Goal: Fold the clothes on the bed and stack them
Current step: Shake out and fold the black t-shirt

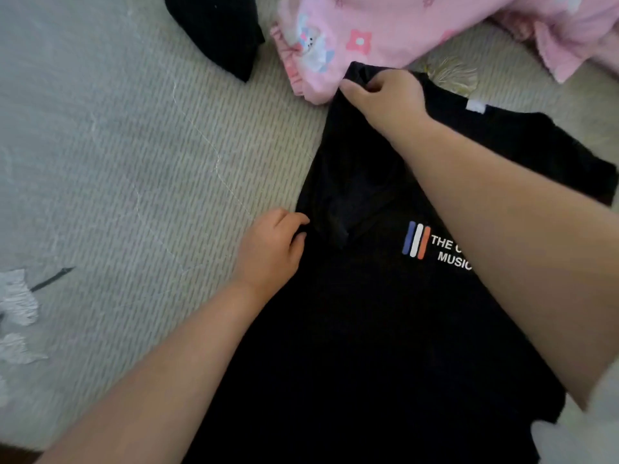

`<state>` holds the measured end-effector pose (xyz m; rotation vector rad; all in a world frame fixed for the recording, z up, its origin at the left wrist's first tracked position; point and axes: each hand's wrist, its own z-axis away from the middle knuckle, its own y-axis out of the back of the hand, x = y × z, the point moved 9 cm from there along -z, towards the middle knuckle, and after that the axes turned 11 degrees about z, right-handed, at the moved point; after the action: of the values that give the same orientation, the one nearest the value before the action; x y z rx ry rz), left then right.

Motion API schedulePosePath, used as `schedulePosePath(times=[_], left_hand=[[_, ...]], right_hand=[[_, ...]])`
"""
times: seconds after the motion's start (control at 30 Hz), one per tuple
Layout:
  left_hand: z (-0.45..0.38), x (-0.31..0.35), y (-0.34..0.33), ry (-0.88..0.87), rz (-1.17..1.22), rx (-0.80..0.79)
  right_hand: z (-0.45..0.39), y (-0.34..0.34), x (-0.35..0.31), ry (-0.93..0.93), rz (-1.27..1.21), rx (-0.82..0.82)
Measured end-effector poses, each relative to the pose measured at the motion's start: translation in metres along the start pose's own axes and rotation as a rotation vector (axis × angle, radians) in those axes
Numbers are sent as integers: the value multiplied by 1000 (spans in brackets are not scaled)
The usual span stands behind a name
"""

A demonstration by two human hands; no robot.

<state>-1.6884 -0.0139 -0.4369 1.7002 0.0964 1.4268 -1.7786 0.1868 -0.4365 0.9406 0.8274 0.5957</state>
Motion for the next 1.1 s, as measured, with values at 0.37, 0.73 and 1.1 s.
schedulePosePath(times=[0.37,0.73,1.1], left_hand=[[-1,-59,42,397,46,193],[-10,-8,28,-148,-106,71],[-18,-6,20,-156,-87,27]], right_hand=[[-29,-16,-25,-12,-296,37],[47,-8,10,88,-11,127],[86,-4,13,515,272,269]])
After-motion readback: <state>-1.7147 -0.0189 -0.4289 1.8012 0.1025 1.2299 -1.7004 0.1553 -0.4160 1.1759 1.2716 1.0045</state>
